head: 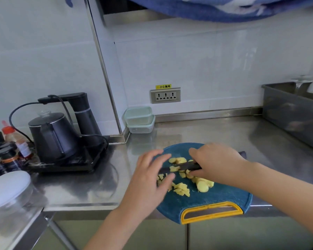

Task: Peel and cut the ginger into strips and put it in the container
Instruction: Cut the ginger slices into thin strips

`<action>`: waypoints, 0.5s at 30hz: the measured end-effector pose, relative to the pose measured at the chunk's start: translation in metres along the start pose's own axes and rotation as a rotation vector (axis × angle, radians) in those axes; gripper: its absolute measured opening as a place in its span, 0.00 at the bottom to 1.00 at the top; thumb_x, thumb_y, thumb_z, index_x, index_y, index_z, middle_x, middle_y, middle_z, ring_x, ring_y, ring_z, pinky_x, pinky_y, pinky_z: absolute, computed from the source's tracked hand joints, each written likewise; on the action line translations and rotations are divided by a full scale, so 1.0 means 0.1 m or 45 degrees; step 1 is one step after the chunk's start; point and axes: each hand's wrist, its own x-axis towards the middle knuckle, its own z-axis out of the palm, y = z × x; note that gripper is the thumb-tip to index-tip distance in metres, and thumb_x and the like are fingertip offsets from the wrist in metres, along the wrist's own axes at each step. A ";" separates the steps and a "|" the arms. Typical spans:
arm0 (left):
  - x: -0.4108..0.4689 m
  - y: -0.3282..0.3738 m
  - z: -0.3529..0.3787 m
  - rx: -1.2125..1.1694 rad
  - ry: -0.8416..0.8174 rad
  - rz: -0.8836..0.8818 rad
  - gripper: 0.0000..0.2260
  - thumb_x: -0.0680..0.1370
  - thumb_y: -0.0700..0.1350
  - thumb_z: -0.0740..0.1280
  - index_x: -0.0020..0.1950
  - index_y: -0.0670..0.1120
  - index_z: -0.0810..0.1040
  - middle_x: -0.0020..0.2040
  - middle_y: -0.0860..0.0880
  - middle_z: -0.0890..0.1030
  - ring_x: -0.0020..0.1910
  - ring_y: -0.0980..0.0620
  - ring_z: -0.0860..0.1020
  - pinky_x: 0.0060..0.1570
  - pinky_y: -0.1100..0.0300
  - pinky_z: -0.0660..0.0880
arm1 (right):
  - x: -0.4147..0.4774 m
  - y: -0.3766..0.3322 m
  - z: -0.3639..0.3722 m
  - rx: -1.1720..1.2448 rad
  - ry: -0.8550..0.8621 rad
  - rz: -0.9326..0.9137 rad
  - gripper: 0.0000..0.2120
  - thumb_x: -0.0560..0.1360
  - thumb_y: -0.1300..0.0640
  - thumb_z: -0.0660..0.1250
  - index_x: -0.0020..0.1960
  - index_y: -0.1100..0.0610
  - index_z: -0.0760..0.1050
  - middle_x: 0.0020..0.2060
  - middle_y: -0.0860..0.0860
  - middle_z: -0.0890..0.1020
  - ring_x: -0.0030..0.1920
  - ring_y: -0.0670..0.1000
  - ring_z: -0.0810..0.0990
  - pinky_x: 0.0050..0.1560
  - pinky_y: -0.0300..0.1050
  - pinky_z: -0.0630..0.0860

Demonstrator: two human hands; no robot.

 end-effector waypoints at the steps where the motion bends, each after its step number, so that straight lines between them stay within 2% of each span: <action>1: -0.01 0.05 0.05 0.067 -0.099 0.026 0.25 0.77 0.57 0.64 0.72 0.61 0.61 0.71 0.64 0.54 0.73 0.66 0.45 0.68 0.73 0.42 | 0.00 -0.01 -0.01 -0.042 0.012 -0.018 0.15 0.79 0.43 0.60 0.48 0.53 0.62 0.36 0.47 0.70 0.42 0.52 0.73 0.37 0.46 0.68; 2: -0.01 0.08 0.11 0.146 -0.176 0.025 0.30 0.76 0.60 0.63 0.74 0.63 0.54 0.73 0.64 0.46 0.73 0.63 0.36 0.69 0.67 0.39 | 0.00 -0.02 -0.02 -0.081 0.029 -0.032 0.14 0.79 0.44 0.60 0.50 0.54 0.63 0.40 0.49 0.74 0.44 0.53 0.75 0.37 0.46 0.67; 4: 0.00 0.11 0.20 0.243 -0.268 -0.028 0.35 0.74 0.63 0.63 0.75 0.65 0.47 0.74 0.62 0.36 0.70 0.59 0.27 0.71 0.57 0.38 | -0.01 -0.03 0.00 -0.150 0.075 -0.053 0.13 0.80 0.46 0.59 0.55 0.56 0.66 0.46 0.51 0.77 0.46 0.54 0.78 0.37 0.46 0.67; 7: 0.01 0.13 0.32 0.237 -0.299 -0.062 0.34 0.72 0.68 0.59 0.74 0.67 0.46 0.75 0.58 0.35 0.71 0.53 0.27 0.74 0.49 0.40 | -0.04 -0.03 0.05 -0.226 0.117 -0.063 0.11 0.81 0.50 0.59 0.58 0.57 0.66 0.47 0.51 0.78 0.46 0.54 0.78 0.36 0.46 0.67; 10: -0.04 0.08 0.45 0.274 -0.233 -0.004 0.32 0.71 0.72 0.51 0.73 0.68 0.47 0.74 0.57 0.35 0.73 0.51 0.28 0.72 0.49 0.38 | -0.07 -0.01 0.04 -0.231 0.113 -0.033 0.11 0.80 0.50 0.59 0.56 0.57 0.66 0.47 0.52 0.78 0.45 0.54 0.78 0.36 0.46 0.67; 12: -0.08 -0.01 0.53 0.330 -0.186 -0.015 0.32 0.71 0.73 0.47 0.74 0.66 0.51 0.77 0.53 0.43 0.75 0.47 0.36 0.72 0.46 0.46 | -0.09 0.02 0.01 -0.228 0.106 -0.011 0.10 0.80 0.50 0.59 0.54 0.56 0.65 0.45 0.52 0.77 0.43 0.54 0.76 0.36 0.46 0.67; 14: -0.08 -0.13 0.56 0.423 -0.255 -0.095 0.31 0.74 0.72 0.47 0.73 0.60 0.61 0.76 0.44 0.59 0.73 0.40 0.50 0.67 0.41 0.61 | -0.10 0.06 -0.01 -0.247 0.105 0.032 0.08 0.80 0.52 0.59 0.54 0.57 0.67 0.44 0.51 0.78 0.40 0.52 0.73 0.36 0.46 0.67; 15: -0.08 -0.18 0.57 0.481 -0.268 -0.134 0.31 0.75 0.71 0.47 0.72 0.57 0.64 0.74 0.42 0.63 0.72 0.39 0.54 0.64 0.40 0.66 | -0.11 0.09 -0.02 -0.257 0.101 0.063 0.09 0.80 0.52 0.59 0.55 0.57 0.68 0.45 0.51 0.79 0.40 0.52 0.74 0.36 0.45 0.67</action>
